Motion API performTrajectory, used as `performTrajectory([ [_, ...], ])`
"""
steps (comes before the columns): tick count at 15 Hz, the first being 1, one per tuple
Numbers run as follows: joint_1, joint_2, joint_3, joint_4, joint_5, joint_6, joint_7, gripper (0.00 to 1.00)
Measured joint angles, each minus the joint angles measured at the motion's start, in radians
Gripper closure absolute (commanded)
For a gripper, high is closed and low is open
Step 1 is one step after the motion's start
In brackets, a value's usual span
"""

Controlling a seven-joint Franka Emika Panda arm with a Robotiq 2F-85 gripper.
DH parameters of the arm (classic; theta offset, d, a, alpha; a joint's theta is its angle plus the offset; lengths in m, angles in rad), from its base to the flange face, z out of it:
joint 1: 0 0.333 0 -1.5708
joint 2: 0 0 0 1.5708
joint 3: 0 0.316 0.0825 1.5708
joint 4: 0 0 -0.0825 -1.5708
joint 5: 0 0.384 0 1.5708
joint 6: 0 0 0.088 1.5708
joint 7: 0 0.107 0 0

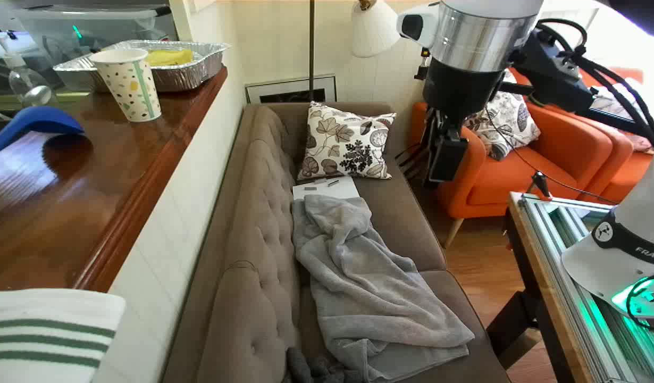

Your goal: Fold the blanket in half

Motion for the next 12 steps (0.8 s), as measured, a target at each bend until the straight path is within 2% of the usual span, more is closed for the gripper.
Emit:
performTrajectory([
  [10, 0.003, 0.000, -0.003, 0.000, 0.000, 0.000, 0.000, 0.00],
  [12, 0.009, 0.017, -0.022, 0.013, 0.000, -0.043, -0.012, 0.00],
])
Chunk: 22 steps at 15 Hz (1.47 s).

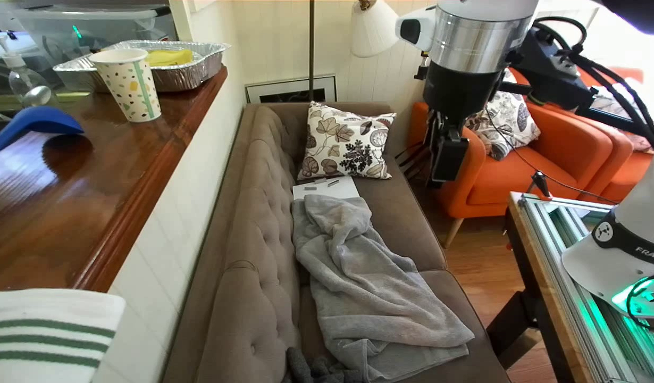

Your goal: Fold the blanket in half

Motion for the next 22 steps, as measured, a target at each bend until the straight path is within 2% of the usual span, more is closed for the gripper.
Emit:
performTrajectory([
  [2, -0.001, 0.062, -0.059, 0.037, 0.002, -0.025, -0.097, 0.00],
  [6, -0.026, 0.257, -0.222, 0.161, 0.002, -0.023, -0.414, 0.00],
  [9, -0.058, 0.426, -0.293, 0.296, 0.002, -0.033, -0.645, 0.00],
  [15, -0.160, 0.775, -0.313, 0.603, 0.015, -0.078, -1.034, 0.00],
  [17, -0.175, 0.838, -0.312, 0.656, 0.018, -0.084, -1.070, 0.00],
  [20, -0.175, 0.851, -0.304, 0.680, 0.019, -0.098, -1.075, 0.00],
  [22, -0.179, 0.845, -0.299, 0.672, 0.024, -0.001, -1.075, 0.00],
])
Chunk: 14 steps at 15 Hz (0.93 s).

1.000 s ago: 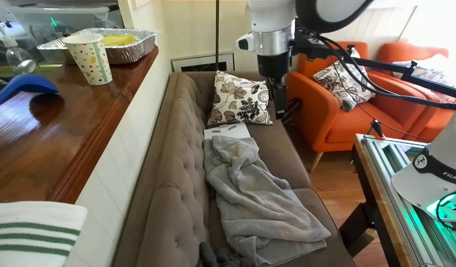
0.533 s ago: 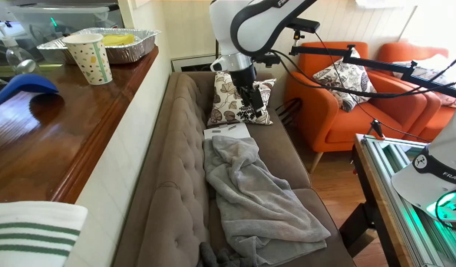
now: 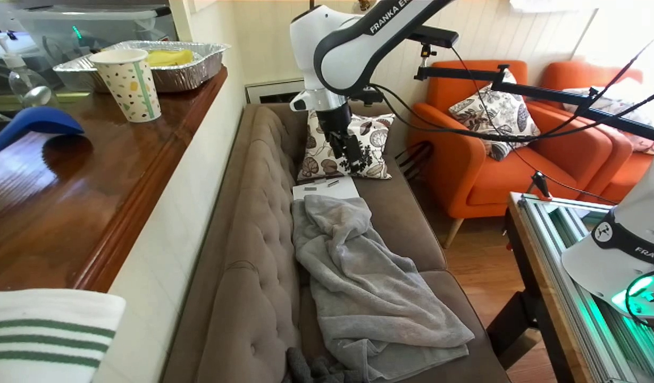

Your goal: Fold the blanket in half

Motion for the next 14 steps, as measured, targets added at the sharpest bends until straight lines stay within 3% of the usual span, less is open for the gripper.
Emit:
performTrajectory([
  [4, -0.073, 0.037, 0.011, 0.065, 0.140, 0.104, -0.029, 0.00],
  [9, -0.257, 0.212, 0.045, 0.253, 0.372, 0.094, -0.156, 0.00],
  [11, -0.280, 0.246, 0.044, 0.277, 0.376, 0.094, -0.168, 0.00],
  [14, -0.261, 0.235, 0.045, 0.276, 0.376, 0.094, -0.165, 0.00],
])
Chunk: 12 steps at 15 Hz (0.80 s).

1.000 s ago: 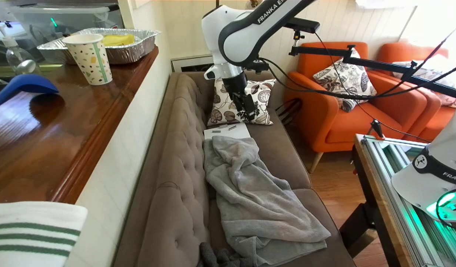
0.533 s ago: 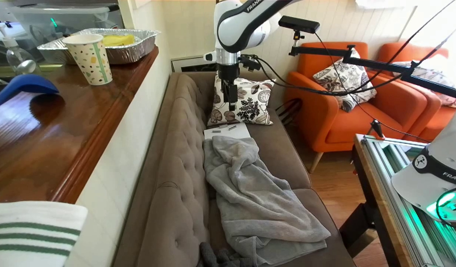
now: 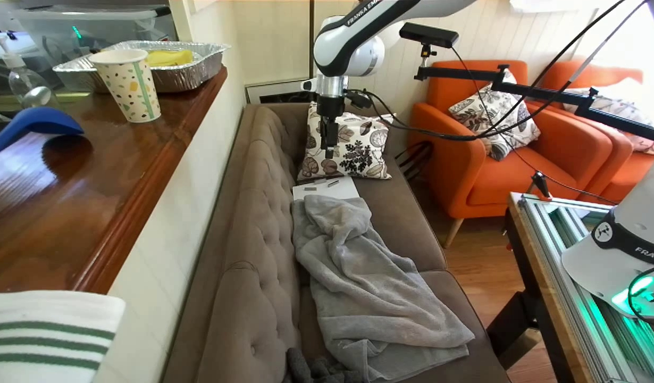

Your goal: Fold the blanket in half

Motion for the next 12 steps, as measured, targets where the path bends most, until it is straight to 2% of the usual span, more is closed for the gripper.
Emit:
performTrajectory([
  [4, 0.006, 0.004, -0.001, 0.002, 0.000, 0.006, 0.000, 0.00],
  [6, 0.006, 0.034, -0.013, 0.016, -0.006, 0.048, 0.002, 0.00],
  [12, -0.048, 0.230, -0.035, 0.185, -0.012, 0.046, 0.001, 0.00],
])
